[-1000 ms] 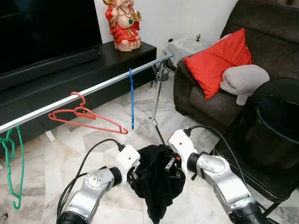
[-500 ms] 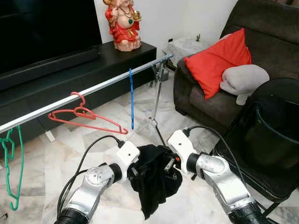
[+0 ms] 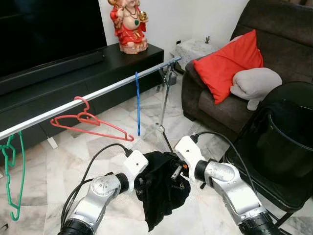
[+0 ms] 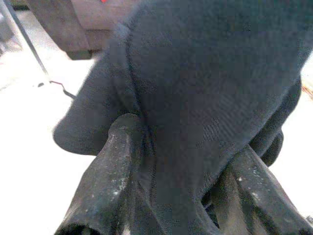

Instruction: Hang hanger

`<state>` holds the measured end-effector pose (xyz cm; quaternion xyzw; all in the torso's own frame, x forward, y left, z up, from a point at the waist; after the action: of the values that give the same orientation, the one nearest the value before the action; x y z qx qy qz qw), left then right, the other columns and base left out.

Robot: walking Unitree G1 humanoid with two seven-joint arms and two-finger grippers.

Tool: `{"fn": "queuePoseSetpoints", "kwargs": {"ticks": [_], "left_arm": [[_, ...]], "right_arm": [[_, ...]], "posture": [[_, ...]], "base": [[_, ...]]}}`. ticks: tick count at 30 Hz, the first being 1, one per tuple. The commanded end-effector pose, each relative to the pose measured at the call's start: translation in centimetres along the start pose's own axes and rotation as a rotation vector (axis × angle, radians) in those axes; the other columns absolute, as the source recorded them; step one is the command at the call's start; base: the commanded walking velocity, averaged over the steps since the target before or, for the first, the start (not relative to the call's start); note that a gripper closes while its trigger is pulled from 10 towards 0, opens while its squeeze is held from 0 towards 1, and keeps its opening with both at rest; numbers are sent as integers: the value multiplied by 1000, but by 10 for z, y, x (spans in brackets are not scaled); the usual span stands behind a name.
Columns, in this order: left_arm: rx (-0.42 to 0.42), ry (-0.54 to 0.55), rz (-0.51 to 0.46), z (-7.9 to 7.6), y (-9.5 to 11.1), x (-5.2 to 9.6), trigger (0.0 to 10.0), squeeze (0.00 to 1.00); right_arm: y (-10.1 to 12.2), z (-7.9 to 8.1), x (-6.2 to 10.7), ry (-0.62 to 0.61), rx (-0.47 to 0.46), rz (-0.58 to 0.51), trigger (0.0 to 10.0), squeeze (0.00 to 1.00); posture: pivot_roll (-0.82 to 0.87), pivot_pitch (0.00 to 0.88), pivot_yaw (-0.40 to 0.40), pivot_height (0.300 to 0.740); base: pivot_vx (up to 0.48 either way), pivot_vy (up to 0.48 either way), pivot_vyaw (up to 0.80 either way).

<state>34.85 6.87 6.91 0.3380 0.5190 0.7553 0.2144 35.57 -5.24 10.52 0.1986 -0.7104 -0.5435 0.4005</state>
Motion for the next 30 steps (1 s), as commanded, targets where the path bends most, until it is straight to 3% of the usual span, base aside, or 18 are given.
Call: {"fn": "queuePoseSetpoints", "kwargs": {"ticks": [1, 30], "left_arm": [[-4, -10, 49, -2, -12, 2, 0, 0], [-8, 42, 54, 7, -12, 3, 0, 0]], "right_arm": [[14, 4, 0, 13, 33, -44, 10000, 0], [9, 3, 2, 5, 21, -32, 10000, 0]], "posture": [[41, 83, 37, 740], [44, 93, 36, 740]], "base": [[0, 0, 0], [0, 0, 0]]}}
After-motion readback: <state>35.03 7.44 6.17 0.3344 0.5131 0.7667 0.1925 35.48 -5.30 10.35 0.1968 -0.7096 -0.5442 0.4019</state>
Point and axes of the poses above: a point about 5 cm out from each wrist's last joint towards the gripper, its own x axis pointing back from the gripper into the wrist, its own y axis along the axis of the wrist's last joint, z = x × y, the point moved 6 cm from there along -x, pointing out of the wrist towards the gripper, and after that the axes turned 4 degrees about -x, right-handed, at the moved point
